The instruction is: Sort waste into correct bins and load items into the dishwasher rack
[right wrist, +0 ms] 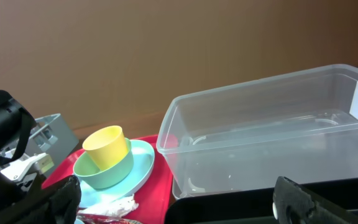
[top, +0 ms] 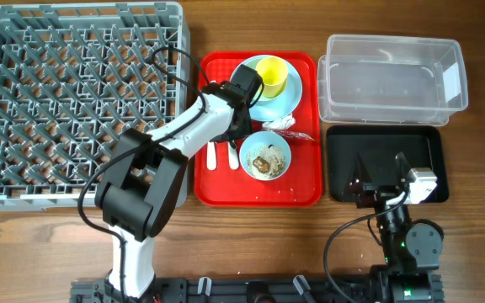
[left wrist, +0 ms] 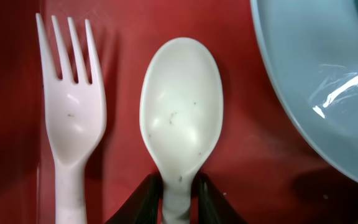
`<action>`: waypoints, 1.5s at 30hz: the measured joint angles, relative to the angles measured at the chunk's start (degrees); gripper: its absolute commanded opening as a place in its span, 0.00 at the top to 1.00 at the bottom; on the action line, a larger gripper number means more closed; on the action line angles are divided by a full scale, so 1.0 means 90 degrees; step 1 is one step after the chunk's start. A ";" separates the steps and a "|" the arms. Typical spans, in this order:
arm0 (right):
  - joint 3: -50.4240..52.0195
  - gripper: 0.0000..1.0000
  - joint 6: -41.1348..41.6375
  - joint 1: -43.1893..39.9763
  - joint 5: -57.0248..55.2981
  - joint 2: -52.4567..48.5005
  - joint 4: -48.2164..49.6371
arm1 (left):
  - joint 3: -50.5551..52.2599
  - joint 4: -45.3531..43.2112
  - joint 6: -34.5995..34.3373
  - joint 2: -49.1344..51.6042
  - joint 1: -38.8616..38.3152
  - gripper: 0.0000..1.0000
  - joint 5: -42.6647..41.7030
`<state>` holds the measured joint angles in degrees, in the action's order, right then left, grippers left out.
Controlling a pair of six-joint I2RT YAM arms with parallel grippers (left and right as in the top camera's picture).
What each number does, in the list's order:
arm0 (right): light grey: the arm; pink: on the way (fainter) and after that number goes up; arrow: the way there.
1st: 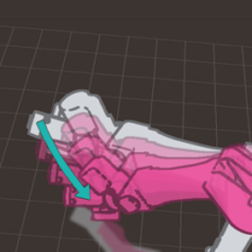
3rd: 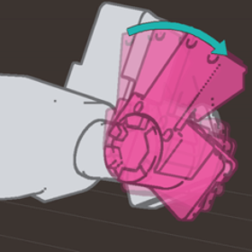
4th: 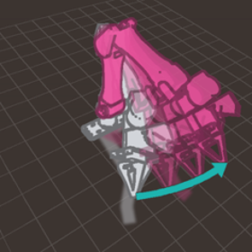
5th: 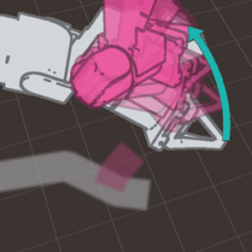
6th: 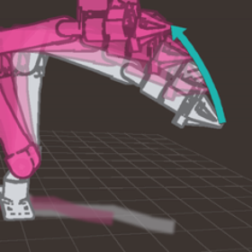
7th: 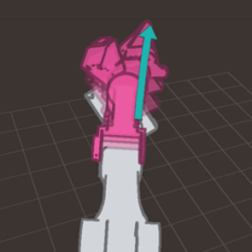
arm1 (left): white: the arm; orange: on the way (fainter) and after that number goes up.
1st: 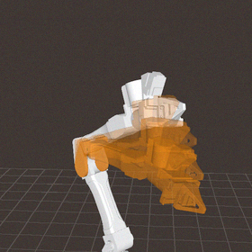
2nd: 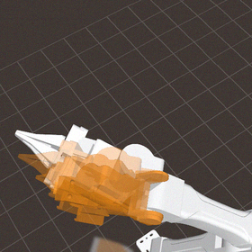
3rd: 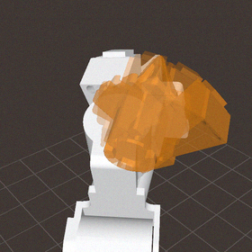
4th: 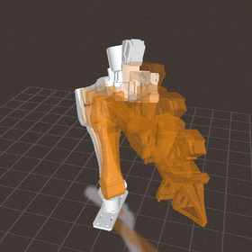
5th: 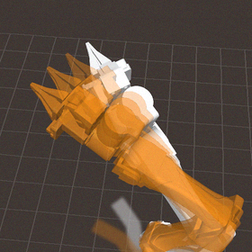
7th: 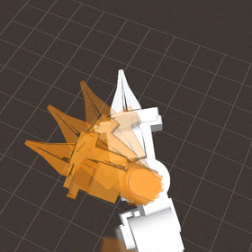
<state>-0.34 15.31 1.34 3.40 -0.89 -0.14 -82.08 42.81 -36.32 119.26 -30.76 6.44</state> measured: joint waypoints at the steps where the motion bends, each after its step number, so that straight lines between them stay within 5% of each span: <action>1: -0.0002 0.00 0.0000 0.0000 -0.0002 0.0000 0.0000 | 0.0000 0.0002 0.0010 0.0000 0.0000 0.96 0.0024; 8: 0.0000 0.00 0.0000 0.0000 -0.0002 0.0000 0.0000 | -0.0039 0.0005 0.0041 0.0000 0.0000 0.96 0.0046; 15: 0.0000 0.00 0.0000 0.0000 -0.0002 0.0000 0.0000 | -0.0092 0.0046 0.0901 -0.0794 0.0007 0.96 0.0503; 19: 0.0000 0.00 0.0000 0.0000 -0.0002 0.0000 0.0000 | -0.0187 0.0049 0.1175 -0.1812 0.0141 0.83 0.1277; 28: 0.0000 0.00 0.0000 0.0000 -0.0002 0.0000 0.0000 | -0.0248 0.0245 0.2271 -0.2477 0.1428 0.94 0.2215; 36: 0.0000 0.00 0.0000 0.0000 -0.0002 0.0000 0.0000 | -0.0248 0.0444 0.2475 -0.2254 0.1953 0.87 0.1095; 45: 0.0000 0.00 0.0000 0.0000 -0.0002 0.0000 0.0000 | -0.0248 -0.0549 0.2977 -0.2251 0.0678 0.71 0.0600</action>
<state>-0.34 15.31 1.34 3.38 -0.89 -0.14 -84.31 37.87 -9.52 99.00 -24.67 11.84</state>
